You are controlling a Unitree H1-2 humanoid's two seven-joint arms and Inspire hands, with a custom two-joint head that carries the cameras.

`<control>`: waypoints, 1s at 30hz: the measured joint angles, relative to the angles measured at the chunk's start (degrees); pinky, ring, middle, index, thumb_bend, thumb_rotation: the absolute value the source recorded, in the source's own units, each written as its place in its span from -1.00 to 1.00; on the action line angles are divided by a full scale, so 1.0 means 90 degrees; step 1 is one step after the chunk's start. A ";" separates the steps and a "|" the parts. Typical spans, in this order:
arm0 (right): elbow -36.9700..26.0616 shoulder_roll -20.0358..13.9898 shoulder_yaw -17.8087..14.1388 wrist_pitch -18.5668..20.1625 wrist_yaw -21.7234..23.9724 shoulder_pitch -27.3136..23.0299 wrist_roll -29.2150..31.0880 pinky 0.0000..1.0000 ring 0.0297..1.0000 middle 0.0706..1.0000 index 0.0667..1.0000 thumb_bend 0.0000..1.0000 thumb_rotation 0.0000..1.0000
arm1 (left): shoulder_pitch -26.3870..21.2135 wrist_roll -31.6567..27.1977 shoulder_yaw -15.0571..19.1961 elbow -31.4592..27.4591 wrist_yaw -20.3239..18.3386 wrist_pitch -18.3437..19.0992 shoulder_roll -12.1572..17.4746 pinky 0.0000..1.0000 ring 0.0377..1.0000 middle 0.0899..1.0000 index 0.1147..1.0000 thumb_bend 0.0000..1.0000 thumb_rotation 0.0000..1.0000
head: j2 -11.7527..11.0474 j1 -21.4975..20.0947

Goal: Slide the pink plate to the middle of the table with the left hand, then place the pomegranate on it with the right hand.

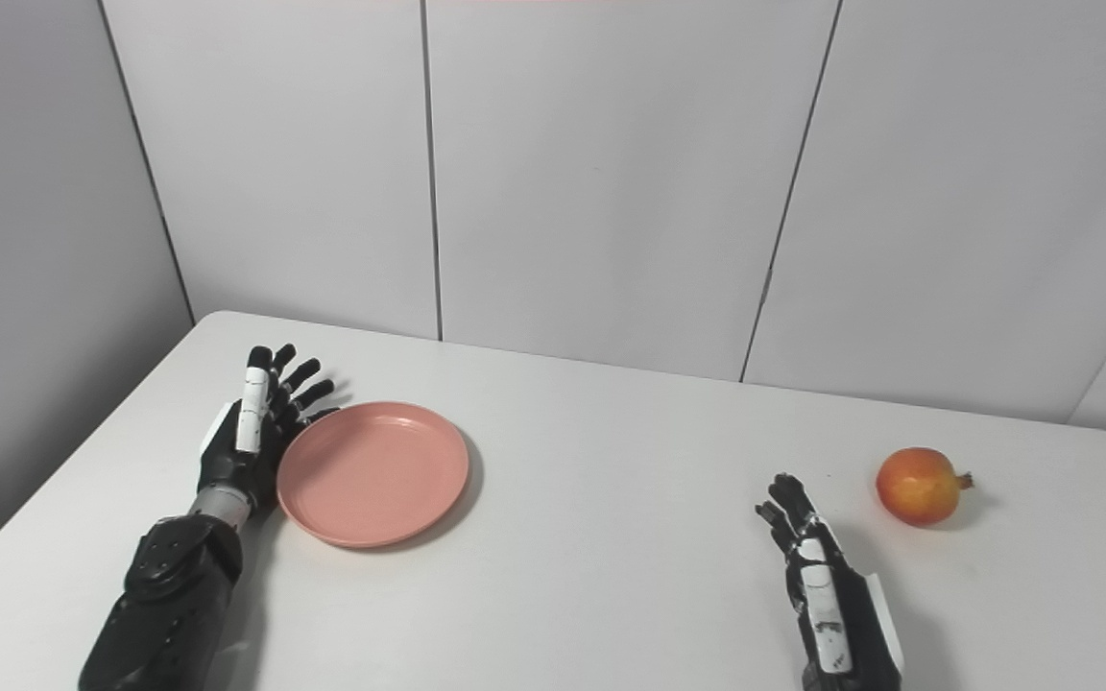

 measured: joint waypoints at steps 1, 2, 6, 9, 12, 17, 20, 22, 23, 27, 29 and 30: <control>-0.0012 0.0007 -0.0002 0.0005 -0.0010 0.0010 -0.0003 1.00 0.85 0.86 0.80 0.66 0.86 | 0.0000 -0.0004 -0.0004 -0.0006 -0.0002 0.0007 -0.0015 0.41 0.71 0.85 1.00 0.79 0.87 | 0.0000 -0.0010; -0.0020 0.0008 -0.0001 0.0006 -0.0011 0.0019 -0.0010 1.00 0.85 0.86 0.80 0.66 0.86 | 0.0000 -0.0004 -0.0017 -0.0014 -0.0003 0.0036 -0.0027 0.41 0.70 0.84 0.99 0.79 0.87 | 0.0000 -0.0010; -0.0025 0.0008 0.0003 0.0018 -0.0010 0.0024 -0.0057 1.00 0.84 0.86 0.80 0.70 0.86 | 0.0021 0.0003 -0.0094 -0.0141 0.0001 0.0180 -0.0101 0.38 0.68 0.82 0.97 0.83 0.84 | 0.0000 -0.0010; -0.0028 0.0012 0.0005 0.0032 -0.0011 0.0023 -0.0079 1.00 0.83 0.86 0.80 0.72 0.86 | 0.0044 0.0005 -0.0156 -0.0199 -0.0009 0.0207 -0.0182 0.36 0.67 0.82 0.97 0.83 0.84 | 0.0010 -0.0010; -0.0035 0.0019 0.0010 0.0037 -0.0012 0.0024 -0.0110 1.00 0.83 0.86 0.81 0.72 0.86 | 0.0058 0.0018 -0.0199 -0.0267 -0.0004 0.0238 -0.0275 0.35 0.66 0.83 0.99 0.81 0.86 | 0.0010 -0.0029; -0.0029 0.0033 0.0008 0.0037 -0.0027 0.0020 -0.0140 1.00 0.82 0.84 0.79 0.72 0.86 | 0.0115 0.0148 -0.0354 -0.0400 0.0031 0.0285 -0.0373 0.32 0.65 0.82 0.98 0.77 0.89 | 0.0020 -0.0059; -0.0031 0.0050 0.0005 0.0037 -0.0040 0.0020 -0.0177 0.99 0.82 0.84 0.80 0.70 0.87 | 0.0117 0.0288 -0.0430 -0.0403 0.0146 0.0279 -0.0412 0.27 0.62 0.77 0.92 0.84 0.84 | 0.0020 -0.0059; -0.0037 0.0055 0.0006 0.0037 -0.0043 0.0021 -0.0230 0.98 0.81 0.84 0.80 0.69 0.87 | 0.0119 0.0373 -0.0456 -0.0406 0.0252 0.0257 -0.0466 0.26 0.60 0.77 0.91 0.89 0.83 | 0.0029 -0.0068; -0.0038 0.0059 0.0005 0.0036 -0.0044 0.0022 -0.0244 0.98 0.81 0.84 0.80 0.69 0.87 | 0.0120 0.0438 -0.0472 -0.0417 0.0308 0.0243 -0.0510 0.26 0.60 0.77 0.90 0.89 0.84 | 0.0029 -0.0068; -0.0038 0.0080 0.0003 0.0034 -0.0052 0.0021 -0.0252 0.96 0.81 0.84 0.79 0.69 0.86 | 0.0148 0.0619 -0.0560 -0.0493 0.0514 0.0203 -0.0678 0.28 0.61 0.77 0.91 0.86 0.83 | 0.0029 -0.0078; -0.0039 0.0091 0.0003 0.0034 -0.0057 0.0021 -0.0263 0.96 0.81 0.84 0.79 0.69 0.86 | 0.0176 0.0756 -0.0593 -0.0550 0.0667 0.0160 -0.0787 0.26 0.60 0.77 0.91 0.86 0.84 | 0.0039 -0.0127; -0.0039 0.0096 0.0004 0.0035 -0.0062 0.0020 -0.0274 0.95 0.81 0.84 0.79 0.69 0.87 | 0.0189 0.0841 -0.0620 -0.0568 0.0732 0.0135 -0.0834 0.27 0.61 0.78 0.90 0.86 0.85 | 0.0039 -0.0127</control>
